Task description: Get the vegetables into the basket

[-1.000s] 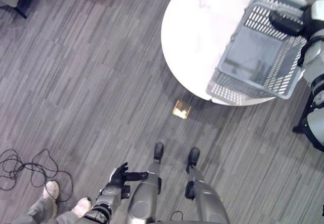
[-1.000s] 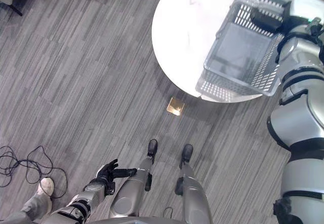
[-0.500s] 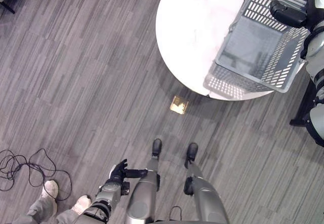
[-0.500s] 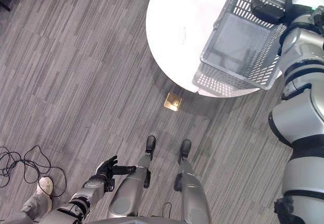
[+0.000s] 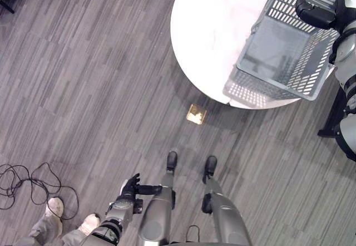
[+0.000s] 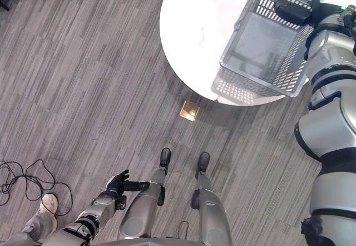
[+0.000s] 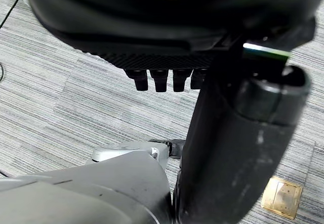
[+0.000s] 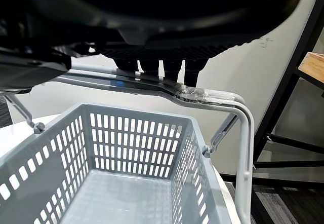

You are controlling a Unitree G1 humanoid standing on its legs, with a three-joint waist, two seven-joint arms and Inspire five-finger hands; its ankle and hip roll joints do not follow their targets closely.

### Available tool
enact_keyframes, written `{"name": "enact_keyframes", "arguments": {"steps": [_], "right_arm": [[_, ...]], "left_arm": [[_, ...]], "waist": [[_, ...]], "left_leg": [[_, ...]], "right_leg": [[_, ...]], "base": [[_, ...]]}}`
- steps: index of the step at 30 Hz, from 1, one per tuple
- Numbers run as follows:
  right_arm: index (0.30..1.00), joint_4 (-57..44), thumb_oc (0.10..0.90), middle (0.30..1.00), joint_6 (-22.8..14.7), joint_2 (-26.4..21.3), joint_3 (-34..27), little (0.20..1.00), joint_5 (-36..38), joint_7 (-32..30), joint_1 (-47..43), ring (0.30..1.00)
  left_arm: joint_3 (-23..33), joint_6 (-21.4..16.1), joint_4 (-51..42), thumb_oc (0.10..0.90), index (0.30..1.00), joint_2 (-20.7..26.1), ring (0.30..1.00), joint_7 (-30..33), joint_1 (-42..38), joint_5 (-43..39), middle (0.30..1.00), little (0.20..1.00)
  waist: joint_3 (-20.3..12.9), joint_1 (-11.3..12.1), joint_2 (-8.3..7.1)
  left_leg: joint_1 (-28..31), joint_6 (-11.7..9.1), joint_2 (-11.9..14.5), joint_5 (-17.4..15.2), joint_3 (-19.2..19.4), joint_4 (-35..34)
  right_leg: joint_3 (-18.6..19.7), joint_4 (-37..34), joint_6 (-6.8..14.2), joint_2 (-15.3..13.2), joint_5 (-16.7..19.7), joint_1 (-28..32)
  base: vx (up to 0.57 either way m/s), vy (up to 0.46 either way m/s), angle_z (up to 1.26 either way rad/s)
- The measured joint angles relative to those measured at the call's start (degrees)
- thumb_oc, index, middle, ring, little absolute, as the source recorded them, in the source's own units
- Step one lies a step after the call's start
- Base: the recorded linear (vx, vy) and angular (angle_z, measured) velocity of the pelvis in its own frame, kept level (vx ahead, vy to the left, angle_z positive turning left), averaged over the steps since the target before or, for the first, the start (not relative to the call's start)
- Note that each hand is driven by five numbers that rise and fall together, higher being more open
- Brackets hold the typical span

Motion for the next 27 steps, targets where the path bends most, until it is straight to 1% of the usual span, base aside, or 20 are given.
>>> {"name": "enact_keyframes", "arguments": {"steps": [3, 5, 10, 13, 15, 17, 18, 22, 23, 24, 27], "right_arm": [[1.0, -0.2, 0.9, 1.0, 0.0, 0.5, 0.6, 1.0, 1.1, 1.5, -1.0, 1.0], [1.0, 0.1, 0.9, 1.0, 0.0, 0.9, 0.7, 1.0, 1.5, 2.4, -1.6, 1.0], [1.0, 0.4, 0.9, 1.0, 0.1, 2.1, 1.4, 1.0, 1.9, 2.3, -3.2, 1.0], [1.0, -0.3, 0.9, 1.0, 0.0, 2.7, 4.0, 1.0, 1.8, 2.5, -4.4, 1.0], [1.0, -1.6, 0.9, 1.0, 0.1, 2.6, 8.2, 1.0, 0.7, 2.8, -5.0, 1.0], [1.0, -2.5, 0.9, 1.0, -0.3, 2.6, 9.3, 1.0, -0.1, 3.3, -5.9, 1.0], [0.3, -3.4, 0.4, 0.3, -1.1, 2.7, 9.1, 0.3, -0.5, 3.7, -6.1, 0.3], [0.3, -3.6, 0.4, 0.3, -1.4, 4.6, 9.1, 0.3, -0.5, 3.8, -6.1, 0.3], [0.467, -3.6, 0.52, 0.467, -1.5, 4.6, 9.0, 0.467, -0.5, 3.8, -6.2, 0.467], [1.0, -3.5, 0.9, 1.0, -1.5, 4.6, 9.0, 1.0, -0.5, 3.9, -6.2, 1.0], [1.0, -3.2, 0.9, 1.0, -1.5, 4.7, 9.0, 1.0, -0.5, 3.9, -6.2, 1.0]], "left_arm": [[0.0, 0.0, 0.0, 0.9, 1.0, 0.6, 1.0, -0.2, -0.2, 0.0, 1.0, 1.0], [0.0, 0.0, 0.0, 0.9, 1.0, 0.6, 1.0, -0.3, -0.2, 0.0, 1.0, 1.0], [0.0, -0.1, 0.0, 0.9, 1.0, 0.6, 1.0, -0.3, -0.3, -0.6, 1.0, 1.0], [0.1, -0.1, 0.0, 0.9, 1.0, 0.5, 1.0, -0.3, -0.4, -1.2, 1.0, 1.0], [0.1, -0.1, 0.0, 0.9, 1.0, 0.5, 1.0, -0.3, -0.4, -1.7, 1.0, 1.0], [0.1, -0.1, 0.0, 0.9, 1.0, 0.5, 1.0, -0.4, -0.5, -1.7, 1.0, 1.0], [0.1, -0.1, 0.0, 0.9, 1.0, 0.4, 1.0, -0.4, -0.5, -1.7, 1.0, 1.0], [0.1, -0.1, 0.0, 0.9, 1.0, 0.3, 1.0, -0.4, -0.6, -1.8, 1.0, 1.0], [0.1, -0.1, 0.0, 0.9, 1.0, 0.3, 1.0, -0.4, -0.7, -1.8, 1.0, 1.0], [0.1, -0.1, 0.0, 0.9, 1.0, 0.3, 1.0, -0.4, -0.7, -1.8, 1.0, 1.0], [0.1, -0.1, 0.0, 0.9, 1.0, 0.2, 1.0, -0.4, -0.7, -2.3, 1.0, 1.0]], "waist": [[0.3, -0.3, -0.56], [0.3, -0.3, -0.58], [0.3, -0.2, -0.57], [0.3, 0.0, -0.57], [0.3, 0.1, -0.58], [0.3, 0.1, -0.57], [0.3, 0.2, -0.58], [0.3, 0.5, -0.58], [0.3, 0.6, -0.59], [0.3, 0.6, -0.59], [0.3, 0.7, -0.6]], "left_leg": [[0.0, 0.0, 0.1, 0.0, 0.0, 0.1], [0.0, 0.0, 0.1, 0.0, 0.0, 0.2], [-1.0, 0.0, 0.0, 0.0, 0.1, 0.5], [-1.3, -0.1, 0.1, 0.0, 0.0, 0.6], [-1.4, -0.1, 0.1, 0.1, -0.1, 0.6], [-1.5, -0.1, 0.1, 0.1, -0.2, 0.7], [-1.5, -0.2, 0.2, 0.2, -0.3, 0.7], [-1.6, -0.3, 0.2, 0.2, -0.4, 0.7], [-1.6, -0.3, 0.2, 0.2, -0.5, 0.7], [-1.6, -0.3, 0.2, 0.2, -0.6, 0.8], [-1.6, -0.3, 0.1, 0.3, -0.7, 0.8]], "right_leg": [[0.0, 0.0, 0.0, 0.1, 0.1, 0.0], [0.0, 0.0, 0.0, 0.0, 0.1, 0.0], [0.1, 0.0, 0.0, 0.0, 0.3, -0.8], [-0.1, 0.0, 0.0, 0.0, 0.4, -1.0], [-0.2, 0.0, 0.0, 0.1, 0.4, -1.0], [-0.4, 0.0, 0.0, 0.1, 0.4, -1.0], [-0.5, 0.0, 0.0, 0.1, 0.4, -1.0], [-0.8, 0.0, -0.1, 0.1, 0.4, -1.0], [-0.8, 0.0, -0.1, 0.1, 0.4, -0.9], [-0.9, 0.0, -0.1, 0.1, 0.4, -0.9], [-1.0, 0.0, 0.0, 0.1, 0.4, -0.8]], "base": [[0.0, 0.0, 0.0], [-0.02, 0.01, 0.0], [0.0, 0.0, 0.0], [0.0, -0.005, 0.01], [-0.01, -0.01, 0.03], [0.0, -0.006, 0.02], [0.01, -0.012, 0.04], [0.0, -0.001, 0.04], [0.0, 0.009, 0.04], [0.0, 0.012, 0.04], [0.0, 0.0, 0.0]]}}
